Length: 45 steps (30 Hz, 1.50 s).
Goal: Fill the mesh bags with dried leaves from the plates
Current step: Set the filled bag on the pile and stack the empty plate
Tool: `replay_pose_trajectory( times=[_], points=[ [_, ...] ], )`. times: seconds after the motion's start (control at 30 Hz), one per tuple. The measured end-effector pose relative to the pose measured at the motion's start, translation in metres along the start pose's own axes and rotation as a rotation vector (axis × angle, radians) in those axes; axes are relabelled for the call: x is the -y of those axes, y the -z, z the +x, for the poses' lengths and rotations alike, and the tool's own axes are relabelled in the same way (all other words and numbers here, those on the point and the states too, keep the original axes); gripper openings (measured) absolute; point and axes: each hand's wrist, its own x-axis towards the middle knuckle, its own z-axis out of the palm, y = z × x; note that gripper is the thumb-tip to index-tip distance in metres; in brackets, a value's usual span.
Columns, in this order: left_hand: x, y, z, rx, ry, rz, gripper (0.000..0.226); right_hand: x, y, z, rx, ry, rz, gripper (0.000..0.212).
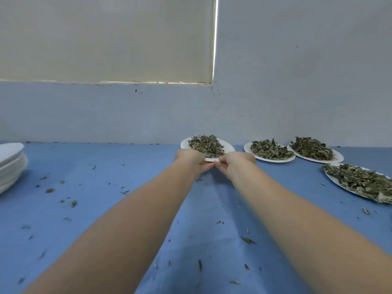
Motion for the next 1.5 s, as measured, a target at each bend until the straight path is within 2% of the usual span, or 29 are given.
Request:
replay_pose_trajectory(
  times=[0.13,0.23,0.37,0.47,0.77,0.83,0.9,1.13,1.27,1.37,1.5],
  points=[
    [-0.005,0.036,-0.063,-0.042,-0.038,-0.005,0.018,-0.004,0.010,-0.060,0.089,0.040,-0.023,0.015],
    [-0.001,0.072,-0.110,-0.048,-0.032,-0.077,0.025,-0.017,0.020,-0.114,0.192,0.037,-0.045,0.019],
    [0.015,0.119,-0.175,-0.191,-0.038,-0.138,0.025,-0.046,0.030,-0.185,0.228,0.024,-0.092,0.019],
    [0.030,0.155,-0.216,-0.234,-0.056,-0.151,0.024,-0.074,0.038,-0.231,0.274,0.005,-0.125,0.016],
    [0.076,0.272,-0.278,-0.387,-0.072,-0.240,0.017,-0.164,0.032,-0.330,0.423,-0.008,-0.253,0.014],
    [0.085,0.287,-0.281,-0.367,-0.058,-0.229,0.009,-0.177,0.027,-0.339,0.418,-0.001,-0.306,0.009],
    [0.090,0.294,-0.283,-0.346,-0.049,-0.207,0.007,-0.185,0.025,-0.342,0.392,0.043,-0.387,0.020],
    [0.080,0.287,-0.311,-0.199,0.054,-0.106,0.030,-0.181,0.033,-0.343,0.362,0.139,-0.586,0.025],
    [0.079,0.266,-0.338,-0.141,0.030,-0.124,0.029,-0.176,0.049,-0.353,0.371,0.335,-0.752,0.031],
    [0.087,0.240,-0.346,-0.121,-0.076,0.083,0.031,-0.156,0.080,-0.368,0.471,0.633,-1.003,0.025],
    [0.108,0.199,-0.354,-0.185,-0.299,0.664,0.023,-0.129,0.130,-0.368,0.530,0.869,-1.348,0.019]
  ],
)
